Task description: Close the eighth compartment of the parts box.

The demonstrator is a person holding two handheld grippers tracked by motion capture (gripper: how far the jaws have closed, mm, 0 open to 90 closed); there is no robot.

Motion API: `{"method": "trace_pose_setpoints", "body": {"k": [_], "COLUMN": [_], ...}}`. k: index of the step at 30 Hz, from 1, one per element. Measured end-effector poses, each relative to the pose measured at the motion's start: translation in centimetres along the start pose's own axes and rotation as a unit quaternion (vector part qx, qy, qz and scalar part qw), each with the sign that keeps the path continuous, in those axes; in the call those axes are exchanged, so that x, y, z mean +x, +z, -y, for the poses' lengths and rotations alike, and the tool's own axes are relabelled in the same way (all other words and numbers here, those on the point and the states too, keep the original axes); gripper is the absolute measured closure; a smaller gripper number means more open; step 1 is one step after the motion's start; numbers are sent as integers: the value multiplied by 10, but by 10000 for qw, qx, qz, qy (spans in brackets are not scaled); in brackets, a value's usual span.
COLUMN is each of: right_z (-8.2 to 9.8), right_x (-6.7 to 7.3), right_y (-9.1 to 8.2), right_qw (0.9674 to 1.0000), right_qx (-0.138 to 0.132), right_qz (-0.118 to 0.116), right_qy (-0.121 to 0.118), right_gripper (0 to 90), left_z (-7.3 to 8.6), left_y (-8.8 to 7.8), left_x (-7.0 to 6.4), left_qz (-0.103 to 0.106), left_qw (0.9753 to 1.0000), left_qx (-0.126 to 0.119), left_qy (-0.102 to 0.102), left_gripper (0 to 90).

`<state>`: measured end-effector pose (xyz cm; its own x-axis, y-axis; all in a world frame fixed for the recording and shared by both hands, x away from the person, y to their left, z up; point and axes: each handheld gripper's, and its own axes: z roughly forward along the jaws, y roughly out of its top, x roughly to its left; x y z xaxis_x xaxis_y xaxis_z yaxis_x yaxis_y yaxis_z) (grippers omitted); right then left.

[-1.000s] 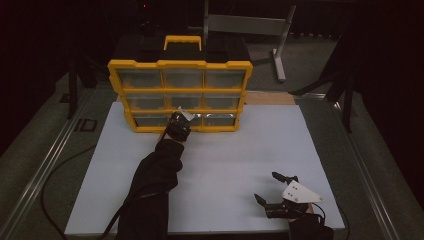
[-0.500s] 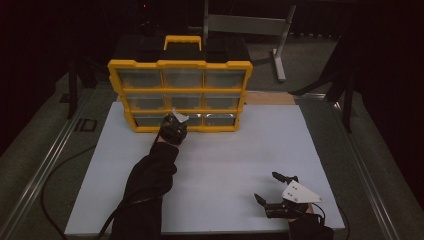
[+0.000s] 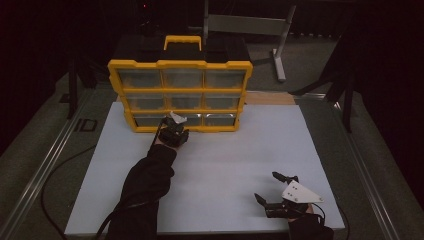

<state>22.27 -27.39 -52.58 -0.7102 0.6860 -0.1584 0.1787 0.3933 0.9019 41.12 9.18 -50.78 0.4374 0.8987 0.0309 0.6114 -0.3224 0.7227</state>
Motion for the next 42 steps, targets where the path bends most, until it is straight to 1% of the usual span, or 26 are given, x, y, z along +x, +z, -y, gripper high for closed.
{"method": "trace_pose_setpoints", "body": {"k": [1, 4, 6, 7, 8, 10, 11, 12, 14, 16, 18, 19, 21, 22, 23, 24, 25, 27, 28, 30, 31, 36, 38, 39, 41, 42], "right_z": [0, 0, 0, 0, 0, 0, 0, 0, 0, 0, 0, 0, 0, 0, 0, 0, 0, 0, 0, 0, 0, 1, 1, 1, 1, 2], "right_x": [0, 0, 1, 1, 1, 1, 1, 1, 1, 1, 1, 1, 1, 1, 1, 1, 1, 1, 1, 1, 1, 0, 0, 0, 0, 0], "right_y": [0, 0, 1, 1, 1, 1, 1, 1, 2, 2, 2, 2, 2, 2, 2, 2, 2, 2, 2, 2, 2, 2, 2, 2, 2, 2], "right_qw": [10000, 10000, 10000, 10000, 10000, 10000, 10000, 10000, 10000, 10000, 10000, 10000, 10000, 10000, 10000, 10000, 10000, 10000, 10000, 10000, 10000, 10000, 10000, 10000, 10000, 10000], "right_qx": [4, 13, 10, 11, 10, 12, 13, 12, 15, 33, 35, 27, 16, 16, 29, 36, 32, 34, 16, 7, 4, 36, 34, 28, 29, 40], "right_qz": [0, -17, -9, -10, -9, -11, -10, -18, -17, -35, -33, -30, -14, -16, -28, -32, -32, -32, -17, -19, -18, -33, -30, -36, -36, -40], "right_qy": [0, -9, 13, 10, 7, 11, 7, 8, -2, -43, -43, -43, 1, -3, -42, -54, -53, -51, -9, -11, -19, -28, -16, -26, -32, -30], "right_gripper": [89, 89, 90, 89, 90, 89, 89, 89, 89, 89, 89, 89, 90, 89, 89, 89, 89, 89, 90, 89, 90, 89, 89, 89, 89, 89], "left_z": [0, 2, 2, 2, 3, 2, 2, 2, 3, 3, 4, 4, 4, 4, 4, 4, 4, 4, 4, 4, 4, 3, 2, 2, 2, 2], "left_y": [-1, -2, -3, -4, -5, -7, -7, -7, -8, -7, -8, -8, -9, -9, -9, -9, -9, -9, -9, -9, -9, -12, -14, -14, -14, -14], "left_x": [-1, -2, -2, -2, -2, -2, -1, -1, 0, 0, -1, -1, 0, 0, 0, 0, 0, 0, 1, 2, 1, 2, 4, 4, 4, 4], "left_qz": [-19, -64, -79, -109, -152, -204, -193, -187, -201, -151, -165, -186, -141, -197, -191, -127, -117, -117, -91, -25, -52, -48, 19, 7, 142, 156], "left_qw": [10000, 10000, 10000, 9999, 9998, 9998, 9997, 9996, 9995, 9994, 9996, 9996, 9997, 9996, 9996, 9997, 9997, 9997, 9996, 9996, 9996, 9998, 9998, 9998, 9996, 9996], "left_qx": [5, 12, 45, 47, 51, 81, 119, 161, 194, 269, 226, 206, 184, 192, 177, 180, 203, 203, 209, 253, 242, 172, 156, 163, 226, 250], "left_qy": [5, 23, 25, 44, 66, -28, -80, -122, -142, -130, -64, -68, -107, -86, -82, -108, -107, -107, -143, -128, -104, -82, -93, -78, -57, -22], "left_gripper": [725, 661, 644, 621, 620, 576, 568, 513, 466, 375, 357, 317, 267, 244, 213, 187, 158, 145, 98, 38, 15, 0, 0, 0, 0, 0]}}
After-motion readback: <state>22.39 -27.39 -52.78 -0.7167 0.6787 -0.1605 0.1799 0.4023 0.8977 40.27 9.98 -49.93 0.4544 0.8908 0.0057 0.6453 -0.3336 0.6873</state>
